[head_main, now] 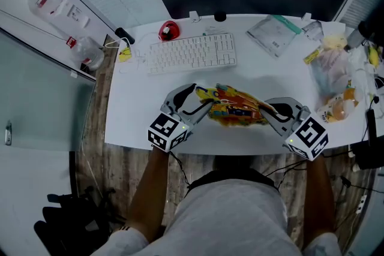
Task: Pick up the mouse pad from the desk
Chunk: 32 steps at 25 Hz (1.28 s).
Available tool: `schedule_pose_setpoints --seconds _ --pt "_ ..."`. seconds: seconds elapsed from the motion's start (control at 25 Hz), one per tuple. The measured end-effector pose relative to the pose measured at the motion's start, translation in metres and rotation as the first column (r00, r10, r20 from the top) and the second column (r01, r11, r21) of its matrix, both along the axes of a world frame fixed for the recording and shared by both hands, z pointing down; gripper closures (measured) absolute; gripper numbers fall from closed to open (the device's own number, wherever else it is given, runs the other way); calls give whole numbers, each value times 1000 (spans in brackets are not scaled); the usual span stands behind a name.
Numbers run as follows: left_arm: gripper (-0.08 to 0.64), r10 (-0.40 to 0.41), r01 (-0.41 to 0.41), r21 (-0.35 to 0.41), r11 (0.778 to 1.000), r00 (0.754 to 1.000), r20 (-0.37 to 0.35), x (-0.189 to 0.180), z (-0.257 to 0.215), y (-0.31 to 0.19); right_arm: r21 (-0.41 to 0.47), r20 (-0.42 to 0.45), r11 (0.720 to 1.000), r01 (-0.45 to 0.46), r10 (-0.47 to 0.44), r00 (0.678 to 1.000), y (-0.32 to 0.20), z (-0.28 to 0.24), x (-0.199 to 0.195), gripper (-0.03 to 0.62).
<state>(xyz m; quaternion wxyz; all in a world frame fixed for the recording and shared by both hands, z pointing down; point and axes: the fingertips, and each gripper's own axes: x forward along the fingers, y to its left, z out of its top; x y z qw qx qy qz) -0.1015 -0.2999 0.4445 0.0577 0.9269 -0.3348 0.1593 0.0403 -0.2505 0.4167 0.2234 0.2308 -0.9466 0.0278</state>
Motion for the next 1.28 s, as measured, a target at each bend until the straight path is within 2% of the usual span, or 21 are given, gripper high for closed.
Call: schedule_pose_setpoints --seconds 0.16,0.44,0.64,0.84,0.96,1.04,1.28 --pt "265 -24 23 -22 999 999 -43 -6 -1 0 32 6 999 2 -3 1000 0 -13 2 574" --pt "239 6 -14 -66 998 992 -127 -4 -3 5 93 32 995 35 -38 999 5 -47 1 574" --pt "222 74 -82 -42 996 982 -175 7 -13 10 118 80 990 80 -90 993 14 -75 0 574" --pt "227 158 -161 10 987 950 -269 21 -35 18 116 159 989 94 -112 981 19 -92 0 574" --pt "343 156 -152 33 988 951 -267 23 -41 18 102 187 992 69 -87 978 17 -90 2 574" --pt "391 136 -130 40 991 956 -259 21 -42 16 82 210 996 40 -57 976 15 -88 5 574" --pt "489 100 -90 55 994 968 -229 20 -48 18 33 272 996 -87 75 959 1 -81 16 574"
